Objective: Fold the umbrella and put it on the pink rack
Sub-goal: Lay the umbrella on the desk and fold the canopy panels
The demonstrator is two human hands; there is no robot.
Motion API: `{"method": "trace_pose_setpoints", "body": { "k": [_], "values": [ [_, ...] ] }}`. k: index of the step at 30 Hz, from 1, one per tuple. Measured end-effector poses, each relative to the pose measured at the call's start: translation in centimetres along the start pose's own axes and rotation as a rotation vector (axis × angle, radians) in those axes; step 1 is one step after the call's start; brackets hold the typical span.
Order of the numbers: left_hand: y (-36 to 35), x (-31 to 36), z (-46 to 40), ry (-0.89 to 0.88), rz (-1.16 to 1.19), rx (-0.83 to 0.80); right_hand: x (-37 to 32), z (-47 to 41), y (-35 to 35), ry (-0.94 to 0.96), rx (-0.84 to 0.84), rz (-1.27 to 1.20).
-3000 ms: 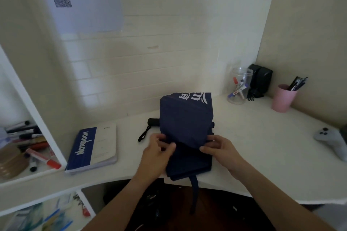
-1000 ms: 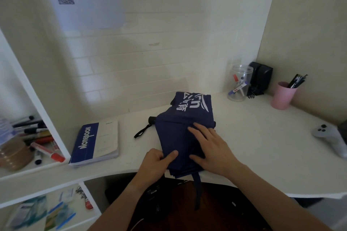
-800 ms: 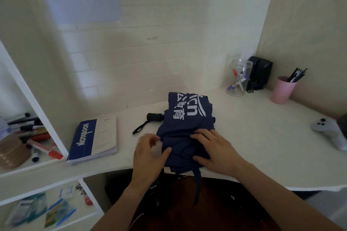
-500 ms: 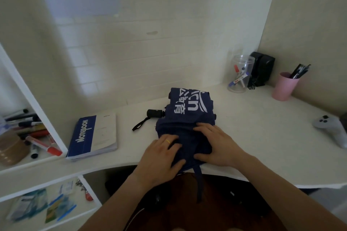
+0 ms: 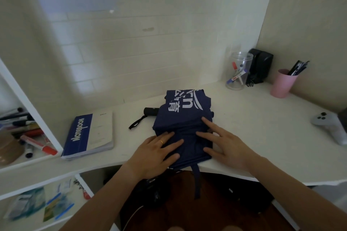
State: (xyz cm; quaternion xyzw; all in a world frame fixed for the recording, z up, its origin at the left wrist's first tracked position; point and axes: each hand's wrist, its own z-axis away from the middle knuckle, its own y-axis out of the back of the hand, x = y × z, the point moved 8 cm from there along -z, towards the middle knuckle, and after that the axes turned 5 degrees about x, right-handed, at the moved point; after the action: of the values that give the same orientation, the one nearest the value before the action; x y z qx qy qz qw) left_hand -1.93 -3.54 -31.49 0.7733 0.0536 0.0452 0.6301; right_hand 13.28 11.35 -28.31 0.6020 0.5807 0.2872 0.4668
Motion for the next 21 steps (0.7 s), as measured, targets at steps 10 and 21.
{"method": "trace_pose_setpoints", "body": {
  "k": [10, 21],
  "values": [
    [1.4, 0.8, -0.7, 0.024, 0.01, 0.044, -0.9, 1.7, 1.3, 0.048, 0.181, -0.107],
    [1.8, 3.4, -3.3, -0.097, 0.056, 0.054, -1.8, 3.0, 1.6, 0.19, 0.166, -0.006]
  ]
}}
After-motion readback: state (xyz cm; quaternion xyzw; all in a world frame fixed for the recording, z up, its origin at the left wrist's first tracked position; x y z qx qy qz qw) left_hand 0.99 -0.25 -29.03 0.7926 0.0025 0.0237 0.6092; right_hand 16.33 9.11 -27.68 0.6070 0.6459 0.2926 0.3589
